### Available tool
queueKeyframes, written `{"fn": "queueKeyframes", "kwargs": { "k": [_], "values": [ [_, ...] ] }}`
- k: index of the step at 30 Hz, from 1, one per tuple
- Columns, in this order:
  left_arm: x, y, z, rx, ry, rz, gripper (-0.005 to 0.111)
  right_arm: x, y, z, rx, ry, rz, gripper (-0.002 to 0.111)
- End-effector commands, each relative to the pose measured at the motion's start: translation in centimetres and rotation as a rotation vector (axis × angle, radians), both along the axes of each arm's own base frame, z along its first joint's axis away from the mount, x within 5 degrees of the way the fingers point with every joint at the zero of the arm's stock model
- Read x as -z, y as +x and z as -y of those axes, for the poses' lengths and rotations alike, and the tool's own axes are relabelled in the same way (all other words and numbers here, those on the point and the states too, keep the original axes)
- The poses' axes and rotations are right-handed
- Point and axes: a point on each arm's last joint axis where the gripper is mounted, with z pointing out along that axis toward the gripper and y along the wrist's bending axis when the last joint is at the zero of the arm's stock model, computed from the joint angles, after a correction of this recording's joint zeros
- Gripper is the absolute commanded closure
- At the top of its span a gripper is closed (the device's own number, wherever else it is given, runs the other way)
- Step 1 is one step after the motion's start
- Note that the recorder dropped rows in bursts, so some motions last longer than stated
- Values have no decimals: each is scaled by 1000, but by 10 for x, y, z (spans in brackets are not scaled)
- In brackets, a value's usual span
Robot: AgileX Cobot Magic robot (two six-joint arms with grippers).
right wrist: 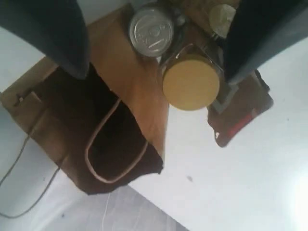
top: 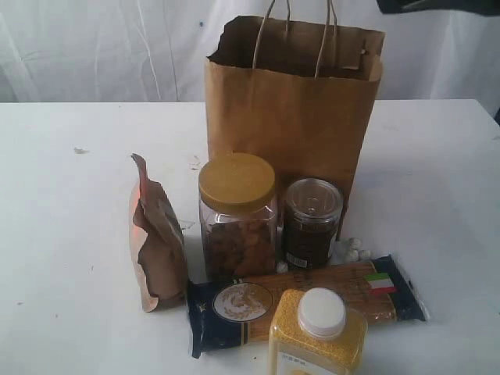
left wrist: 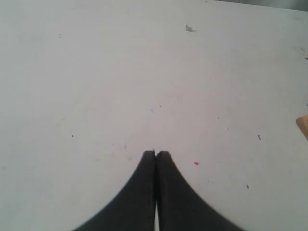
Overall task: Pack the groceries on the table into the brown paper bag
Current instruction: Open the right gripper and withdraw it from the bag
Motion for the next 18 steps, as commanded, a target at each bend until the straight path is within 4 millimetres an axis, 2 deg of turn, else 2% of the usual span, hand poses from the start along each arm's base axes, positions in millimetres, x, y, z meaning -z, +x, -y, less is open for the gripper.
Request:
{"fn": "queueKeyframes", "kwargs": {
  "k": [1,9,13,18],
  "values": [
    [1,0,0,3,1,3,107,-12,-22,1,0,86,11,37],
    [1,0,0,3,1,3,107,-11,-37,2,-5,115,-92,41],
    [1,0,0,3,1,3,107,-6,-39,1,-16,103,-144,49],
    [1,0,0,3,1,3,107,10,-39,1,-30,69,-221,66]
  ]
}}
